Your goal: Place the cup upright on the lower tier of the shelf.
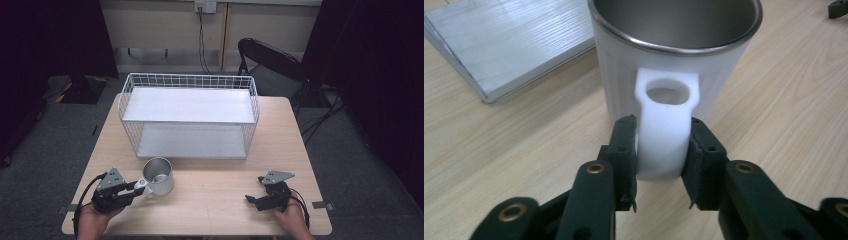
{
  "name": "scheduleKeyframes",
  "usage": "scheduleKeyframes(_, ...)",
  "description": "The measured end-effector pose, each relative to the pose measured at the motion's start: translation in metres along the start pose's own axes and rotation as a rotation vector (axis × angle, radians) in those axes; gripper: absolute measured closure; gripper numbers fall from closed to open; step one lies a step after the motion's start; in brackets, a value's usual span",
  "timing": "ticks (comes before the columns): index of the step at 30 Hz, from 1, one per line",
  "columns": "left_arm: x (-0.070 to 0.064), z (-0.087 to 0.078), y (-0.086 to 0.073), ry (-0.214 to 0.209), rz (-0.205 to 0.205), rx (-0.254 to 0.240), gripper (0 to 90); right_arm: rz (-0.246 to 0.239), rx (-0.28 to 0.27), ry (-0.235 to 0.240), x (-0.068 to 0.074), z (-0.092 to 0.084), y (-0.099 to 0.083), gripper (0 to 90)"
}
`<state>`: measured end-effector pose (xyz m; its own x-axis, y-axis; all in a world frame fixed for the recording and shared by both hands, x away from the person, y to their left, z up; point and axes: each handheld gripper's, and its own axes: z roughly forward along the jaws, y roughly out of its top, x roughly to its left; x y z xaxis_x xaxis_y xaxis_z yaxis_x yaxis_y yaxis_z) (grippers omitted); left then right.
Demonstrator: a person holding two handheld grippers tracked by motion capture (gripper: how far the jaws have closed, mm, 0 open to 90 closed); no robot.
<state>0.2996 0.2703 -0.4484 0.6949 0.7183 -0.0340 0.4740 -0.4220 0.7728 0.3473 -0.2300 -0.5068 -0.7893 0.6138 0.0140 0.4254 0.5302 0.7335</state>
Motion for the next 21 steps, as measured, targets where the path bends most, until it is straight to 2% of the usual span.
scheduleKeyframes(1,0.0,0.0,0.0,0.0,0.0,0.0,70.1,0.0,0.0,0.0,0.0,0.0,0.0,13.4)
scheduleKeyframes(3,-0.0023,0.0012,0.0004,-0.007,0.029,-0.002,71.2,0.0,0.0,0.0,0.0,0.0,0.0,13.4)
scheduleKeyframes(6,-0.0036,0.001,0.001,-0.001,0.034,0.002,71.6,0.0,0.0,0.0,0.0,0.0,0.0,13.4)
scheduleKeyframes(9,-0.0041,0.0012,0.001,0.004,0.034,-0.007,71.8,0.0,0.0,0.0,0.0,0.0,0.0,13.4)
scheduleKeyframes(19,-0.005,0.002,0.0031,0.008,0.018,0.014,70.8,0.0,0.0,0.0,0.0,0.0,-0.0001,13.4)
scheduleKeyframes(21,-0.0046,0.0025,0.0039,0.008,0.007,0.01,67.2,-0.001,0.0,-0.001,0.0,0.0,-0.0001,13.4)
